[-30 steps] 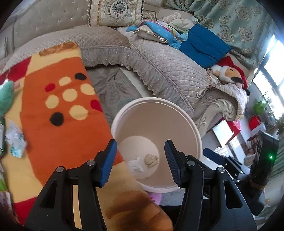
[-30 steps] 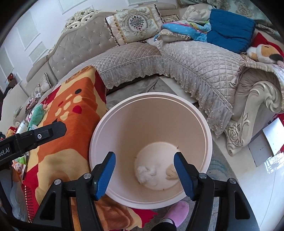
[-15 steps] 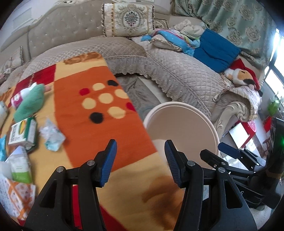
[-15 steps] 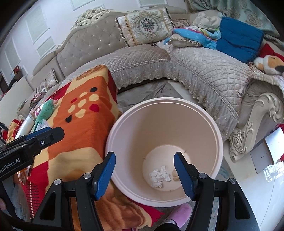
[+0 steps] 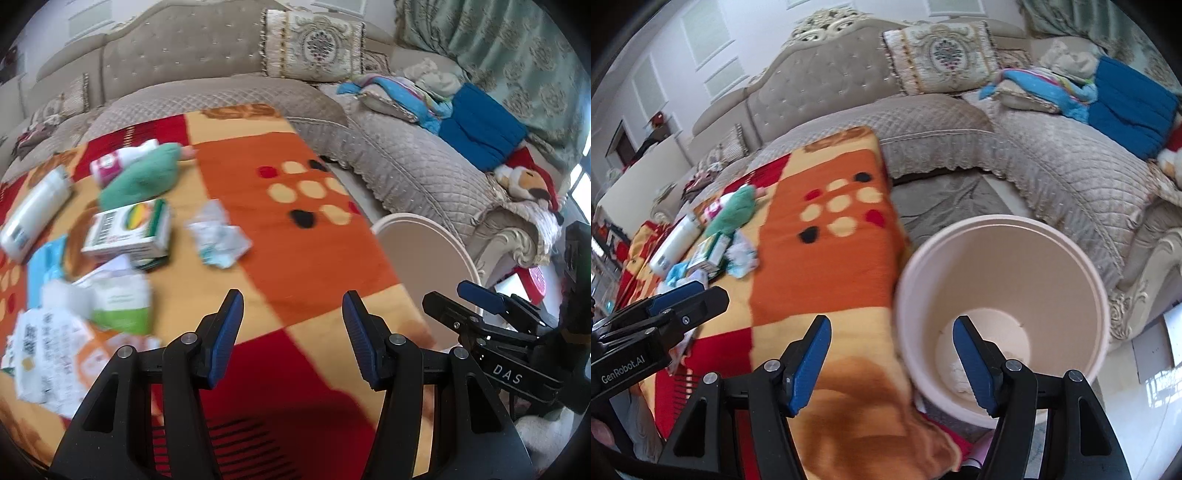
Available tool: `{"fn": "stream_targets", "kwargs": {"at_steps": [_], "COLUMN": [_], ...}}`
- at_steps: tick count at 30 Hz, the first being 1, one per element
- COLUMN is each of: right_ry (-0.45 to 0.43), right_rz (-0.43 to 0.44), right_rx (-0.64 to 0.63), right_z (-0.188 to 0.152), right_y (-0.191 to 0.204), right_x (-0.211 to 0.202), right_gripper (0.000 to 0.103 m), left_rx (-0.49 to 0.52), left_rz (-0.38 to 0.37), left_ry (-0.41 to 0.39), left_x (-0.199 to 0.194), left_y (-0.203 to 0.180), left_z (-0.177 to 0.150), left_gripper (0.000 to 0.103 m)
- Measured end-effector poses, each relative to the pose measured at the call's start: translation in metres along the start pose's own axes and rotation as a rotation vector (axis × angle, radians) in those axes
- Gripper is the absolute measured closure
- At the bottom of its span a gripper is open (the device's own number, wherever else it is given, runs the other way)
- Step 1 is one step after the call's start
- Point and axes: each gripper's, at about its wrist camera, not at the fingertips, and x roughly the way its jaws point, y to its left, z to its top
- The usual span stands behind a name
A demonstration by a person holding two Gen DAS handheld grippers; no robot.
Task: Collect trash
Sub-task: 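Move both open tools back over the trash on the bed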
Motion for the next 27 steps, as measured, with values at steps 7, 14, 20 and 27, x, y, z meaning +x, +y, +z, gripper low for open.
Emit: {"fn": "stream_targets", "kwargs": {"at_steps": [7, 14, 20, 27], "right_ry": [0.024, 0.053, 0.07, 0.086], "right_rz": [0.055, 0.09, 0.108, 0.118], "right_rx": [-0.058, -0.114, -0.141, -0.165], "right_z": [0.001, -0.001, -0.002, -0.003], "right_y": [0.04, 0.073, 0.087, 0.096], "right_x": [0.012, 0.025, 0.031, 0.037], "right_gripper": [0.035, 0.034, 0.033, 0.031], "left_rx": [-0.093, -0.155, -0.245, -0.318], "left_rz": [0.021, 0.049, 0.071, 0.058], "left_ry": [0.004, 0.004, 0.0, -0.018], "left_x": [-0.03, -0.056, -0.069, -0.066], "left_y": [0.056, 0.096, 0.124, 0.132], "left_z": [-0.025, -0.062, -0.089, -0.092], "left_gripper": [0.049, 0.049, 0.049, 0.049]}}
